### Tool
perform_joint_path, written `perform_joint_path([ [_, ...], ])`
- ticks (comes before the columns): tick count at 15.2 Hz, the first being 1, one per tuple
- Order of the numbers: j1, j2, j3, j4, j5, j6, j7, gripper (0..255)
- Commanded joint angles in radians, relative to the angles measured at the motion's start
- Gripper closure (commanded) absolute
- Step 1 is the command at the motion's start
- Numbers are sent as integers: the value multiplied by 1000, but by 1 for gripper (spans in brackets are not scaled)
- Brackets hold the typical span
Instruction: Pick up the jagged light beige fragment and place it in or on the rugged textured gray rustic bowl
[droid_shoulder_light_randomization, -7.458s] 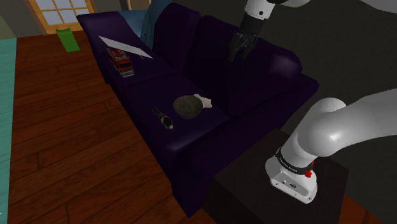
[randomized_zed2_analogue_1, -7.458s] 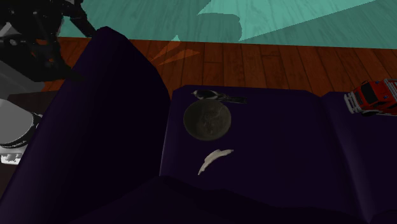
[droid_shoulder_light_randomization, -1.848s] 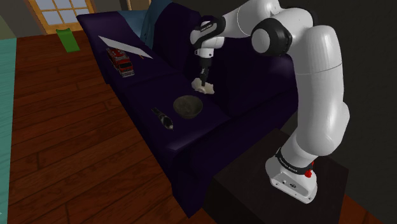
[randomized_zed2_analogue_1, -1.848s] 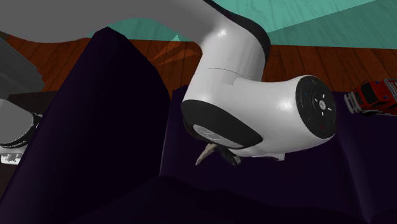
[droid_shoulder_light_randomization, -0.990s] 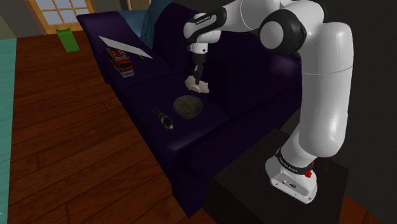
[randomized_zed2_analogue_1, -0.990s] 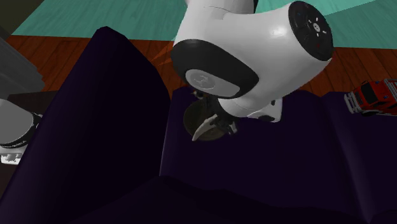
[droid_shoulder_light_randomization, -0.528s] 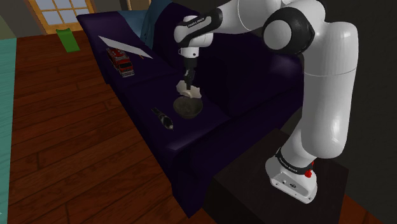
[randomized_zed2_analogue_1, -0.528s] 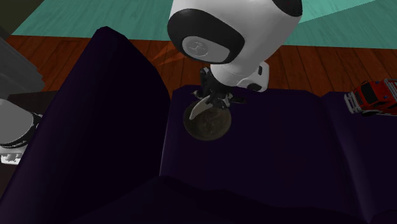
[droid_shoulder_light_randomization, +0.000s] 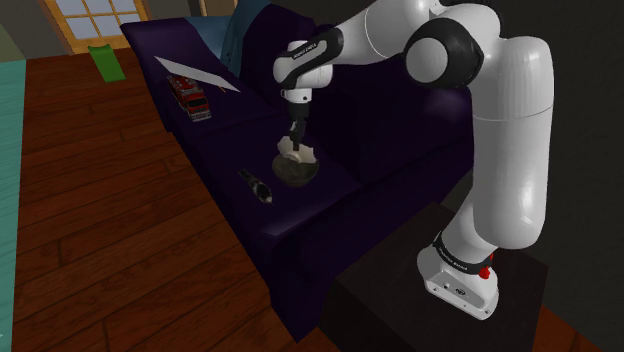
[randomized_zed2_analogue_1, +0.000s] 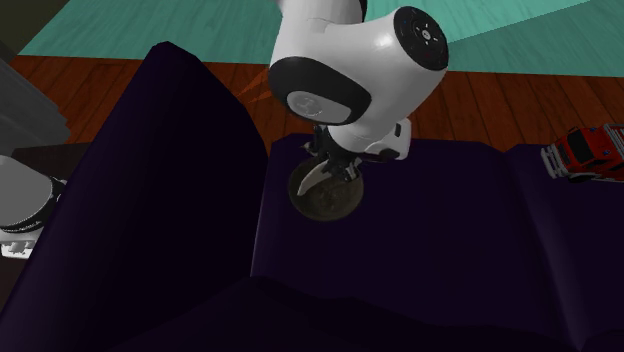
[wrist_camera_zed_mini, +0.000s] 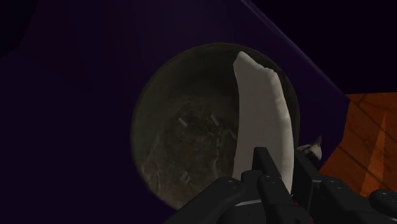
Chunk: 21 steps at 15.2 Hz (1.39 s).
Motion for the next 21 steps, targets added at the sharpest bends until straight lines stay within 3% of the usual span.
perform_joint_path([
  [1,-1,15,3,-4,5,19,-6,255],
  [5,-4,52,9,-14,19,63,-21,255],
  [13,-5,52,9,-14,19,63,-21,255],
  [14,-5,52,9,-14,19,63,-21,0],
  [19,-5,52,9,-14,19,63,-21,0],
  [21,-11,31,1,23,5,5,-12,0],
])
